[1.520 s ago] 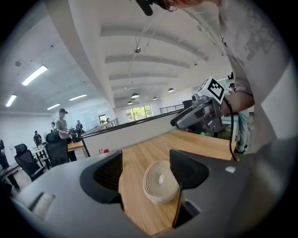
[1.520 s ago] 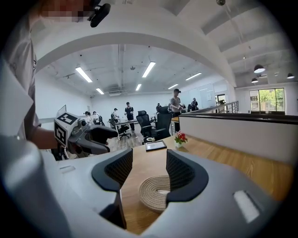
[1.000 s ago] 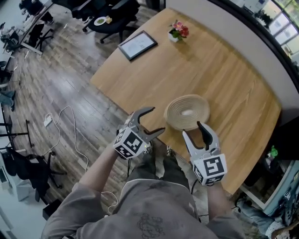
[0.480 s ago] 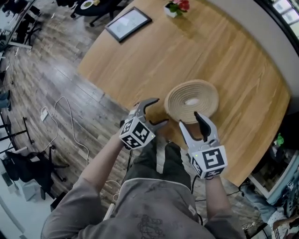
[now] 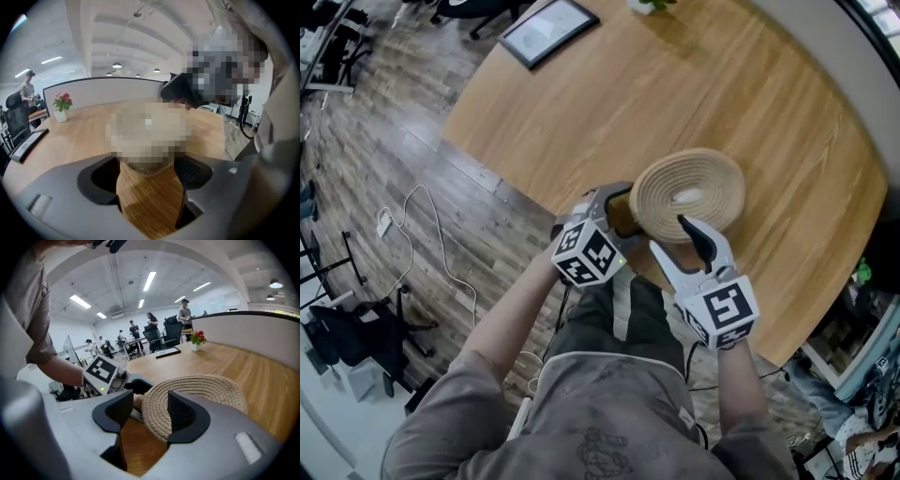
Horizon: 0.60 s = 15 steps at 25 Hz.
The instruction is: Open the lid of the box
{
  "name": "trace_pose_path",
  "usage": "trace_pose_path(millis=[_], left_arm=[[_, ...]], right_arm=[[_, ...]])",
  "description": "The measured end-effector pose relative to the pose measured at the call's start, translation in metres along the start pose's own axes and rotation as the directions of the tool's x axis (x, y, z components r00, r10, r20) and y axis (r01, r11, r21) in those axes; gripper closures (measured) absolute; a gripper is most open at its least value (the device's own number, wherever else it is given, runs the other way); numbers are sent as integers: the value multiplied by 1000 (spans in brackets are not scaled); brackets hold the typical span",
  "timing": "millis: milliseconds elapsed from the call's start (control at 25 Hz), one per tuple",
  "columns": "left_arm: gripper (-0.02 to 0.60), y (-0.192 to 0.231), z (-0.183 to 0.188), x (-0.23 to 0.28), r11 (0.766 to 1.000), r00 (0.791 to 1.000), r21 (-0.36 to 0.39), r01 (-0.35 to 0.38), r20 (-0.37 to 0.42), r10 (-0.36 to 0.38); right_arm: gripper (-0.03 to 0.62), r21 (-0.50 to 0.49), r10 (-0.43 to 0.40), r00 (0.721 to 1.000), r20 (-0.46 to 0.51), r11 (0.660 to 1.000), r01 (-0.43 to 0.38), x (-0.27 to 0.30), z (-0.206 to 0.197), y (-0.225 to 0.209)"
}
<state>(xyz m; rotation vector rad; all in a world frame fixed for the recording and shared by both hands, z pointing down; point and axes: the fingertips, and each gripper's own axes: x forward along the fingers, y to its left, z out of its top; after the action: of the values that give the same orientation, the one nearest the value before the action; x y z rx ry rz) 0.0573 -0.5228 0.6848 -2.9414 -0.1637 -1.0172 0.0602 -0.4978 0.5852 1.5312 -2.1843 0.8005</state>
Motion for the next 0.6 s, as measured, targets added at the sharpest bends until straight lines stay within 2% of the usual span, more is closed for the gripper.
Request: trace_pose_path(millis=[80,240,440,600], left_arm=[[221,0,-1,3,1000,1000,1,7,4,-7],[224,-1,1,8,1000,1000,3,16,26,-16],[241,-2,1,7,1000,999,1,28,38,-29],[244,-3,2,6,1000,999,-1,31,40,-31]], right_arm=[[382,-27,35,999,-36,999,-36,5,-5,5],[382,-5,77,995,-71,997,-77,8,-15,4],[382,-138,45,983,-178,988,-70,13,-31,4],[382,-264,-10,969,-248,963,-58,18,-37,4]])
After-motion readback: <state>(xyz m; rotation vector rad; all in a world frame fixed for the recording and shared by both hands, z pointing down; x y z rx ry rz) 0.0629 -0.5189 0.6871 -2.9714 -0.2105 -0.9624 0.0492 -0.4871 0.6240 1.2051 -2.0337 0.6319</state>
